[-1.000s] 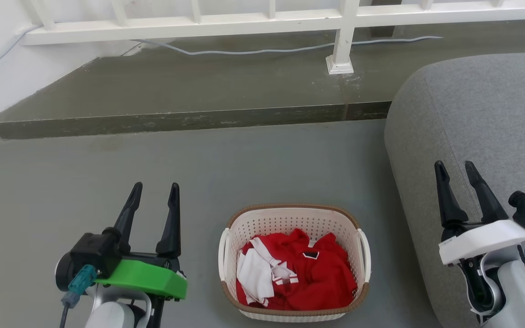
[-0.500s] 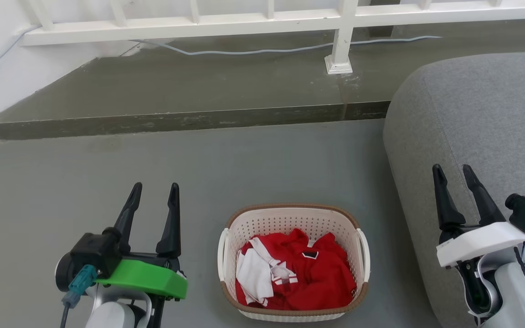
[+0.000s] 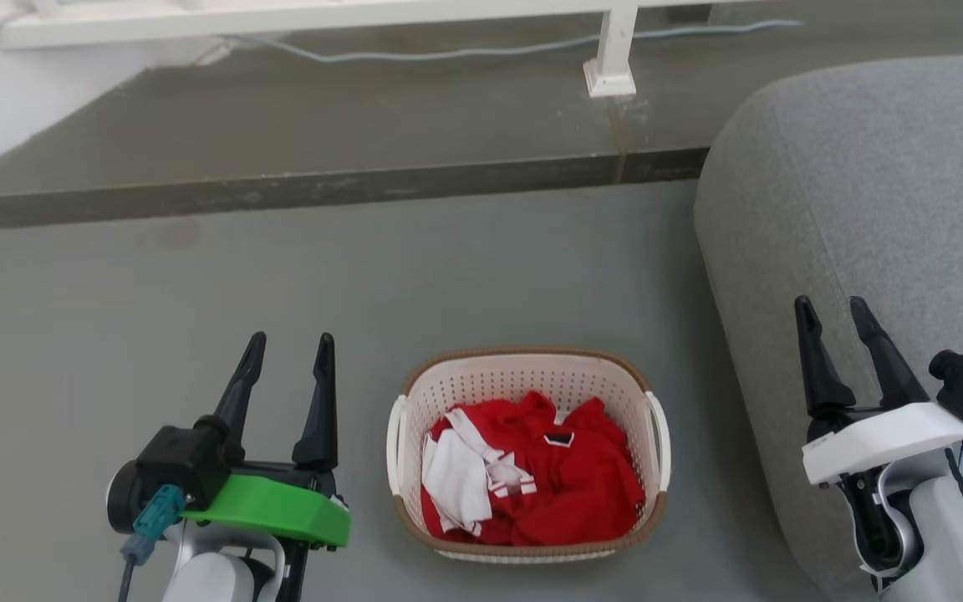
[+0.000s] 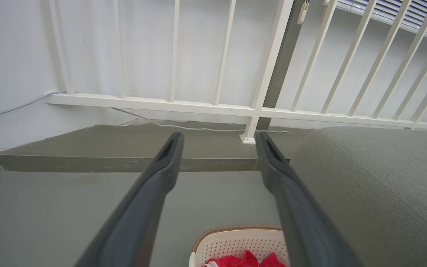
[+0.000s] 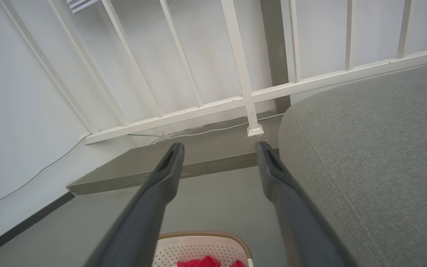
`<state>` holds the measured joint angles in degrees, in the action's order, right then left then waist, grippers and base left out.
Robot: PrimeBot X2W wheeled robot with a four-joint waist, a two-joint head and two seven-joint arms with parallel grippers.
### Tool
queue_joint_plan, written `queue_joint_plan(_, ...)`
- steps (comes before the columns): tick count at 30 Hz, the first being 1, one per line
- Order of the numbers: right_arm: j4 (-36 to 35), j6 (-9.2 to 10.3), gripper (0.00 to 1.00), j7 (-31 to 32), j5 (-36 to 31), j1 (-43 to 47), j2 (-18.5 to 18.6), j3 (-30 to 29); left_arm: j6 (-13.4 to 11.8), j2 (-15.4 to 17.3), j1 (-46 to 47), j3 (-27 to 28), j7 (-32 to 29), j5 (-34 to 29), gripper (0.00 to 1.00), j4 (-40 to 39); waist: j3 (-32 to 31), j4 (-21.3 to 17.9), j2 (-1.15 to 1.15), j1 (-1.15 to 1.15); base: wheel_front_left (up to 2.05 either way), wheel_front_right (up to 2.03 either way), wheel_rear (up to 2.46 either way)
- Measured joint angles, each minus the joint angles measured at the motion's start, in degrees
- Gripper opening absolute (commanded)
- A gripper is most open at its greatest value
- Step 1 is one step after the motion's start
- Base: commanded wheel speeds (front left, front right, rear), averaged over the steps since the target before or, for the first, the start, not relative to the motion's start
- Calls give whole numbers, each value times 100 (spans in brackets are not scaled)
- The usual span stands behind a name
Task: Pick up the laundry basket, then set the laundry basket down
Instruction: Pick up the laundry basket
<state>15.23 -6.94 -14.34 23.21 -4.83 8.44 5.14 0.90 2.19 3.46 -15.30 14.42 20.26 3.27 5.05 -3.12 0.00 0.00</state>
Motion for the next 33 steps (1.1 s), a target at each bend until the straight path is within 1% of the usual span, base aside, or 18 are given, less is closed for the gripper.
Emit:
queue_joint_plan(2, 0, -11, 100, 0, 8, -9, 11, -34, -48, 0, 13, -35, 0, 0, 100, -8, 93, -13, 0, 0, 0, 0, 0)
queue_joint_plan(5, 1, -11, 100, 0, 24, -59, 38, -53, -51, 1, 63, -104, 0, 0, 100, -19, 254, -28, 0, 0, 0, 0, 0)
queue_joint_plan(7, 3, -11, 100, 0, 64, -96, 60, -76, -96, 2, 231, -148, 0, -2, 100, -33, 437, -39, 0, 0, 0, 0, 0)
queue_joint_plan(13, 101, -12, 100, 0, 168, -285, 93, -102, -100, 5, 530, -300, 1, -40, 100, 12, 853, -57, 0, 0, 0, 0, 0)
queue_joint_plan(15, 129, -12, 100, 0, 212, -346, 109, -90, -147, 5, 623, -350, 1, -38, 100, 57, 1001, -62, 0, 0, 0, 0, 0)
queue_joint_plan(21, 308, -12, 100, -1, 406, -609, 166, 59, -199, 7, 951, -512, 1, -38, 100, 291, 1454, -71, 0, 0, 0, 0, 0)
queue_joint_plan(30, 648, -12, 100, -1, 606, -1011, 279, 311, -277, 7, 1439, -587, 1, -38, 100, 653, 2073, -83, 0, 0, 0, 0, 0)
queue_joint_plan(33, 776, -12, 100, -2, 776, -1159, 324, 377, -293, 5, 1639, -636, 1, -36, 100, 822, 2308, -83, 0, 1, 0, 0, 0)
